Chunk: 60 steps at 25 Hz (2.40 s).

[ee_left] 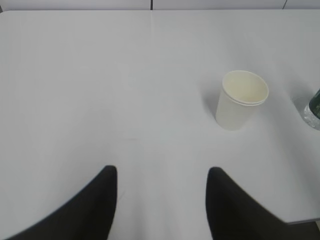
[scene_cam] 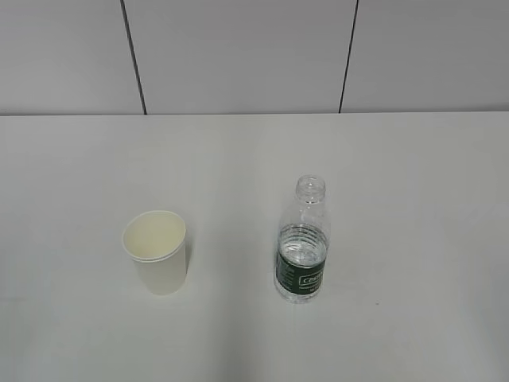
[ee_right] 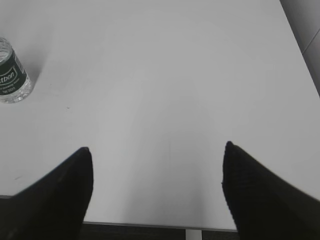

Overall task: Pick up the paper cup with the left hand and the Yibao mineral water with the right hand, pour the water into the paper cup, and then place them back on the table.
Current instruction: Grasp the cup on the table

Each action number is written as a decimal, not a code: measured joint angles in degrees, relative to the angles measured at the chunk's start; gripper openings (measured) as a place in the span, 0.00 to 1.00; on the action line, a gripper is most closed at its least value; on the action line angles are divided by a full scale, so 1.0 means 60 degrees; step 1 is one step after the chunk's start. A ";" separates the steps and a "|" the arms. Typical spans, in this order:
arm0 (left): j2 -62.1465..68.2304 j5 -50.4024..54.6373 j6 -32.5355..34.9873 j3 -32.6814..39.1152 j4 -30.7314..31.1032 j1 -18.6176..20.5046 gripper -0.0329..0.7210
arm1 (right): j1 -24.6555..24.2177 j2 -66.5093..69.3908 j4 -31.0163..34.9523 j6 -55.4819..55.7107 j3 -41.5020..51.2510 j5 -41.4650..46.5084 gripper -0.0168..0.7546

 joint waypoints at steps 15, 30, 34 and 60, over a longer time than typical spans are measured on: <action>0.0000 0.0000 0.0000 0.0000 0.0000 0.0000 0.58 | 0.0000 0.0000 0.0000 0.0000 0.0000 0.0000 0.79; 0.0000 0.0000 0.0000 0.0000 0.0000 0.0000 0.77 | 0.0000 0.0000 0.0000 0.0000 0.0000 0.0000 0.79; 0.0000 -0.0009 0.0000 0.0000 0.0000 0.0000 0.82 | 0.0000 0.0000 0.0000 0.0000 0.0000 0.0000 0.79; 0.2216 -0.9673 0.0000 0.1691 0.0515 -0.0702 0.82 | 0.0000 0.0000 0.0000 0.0000 0.0000 0.0000 0.79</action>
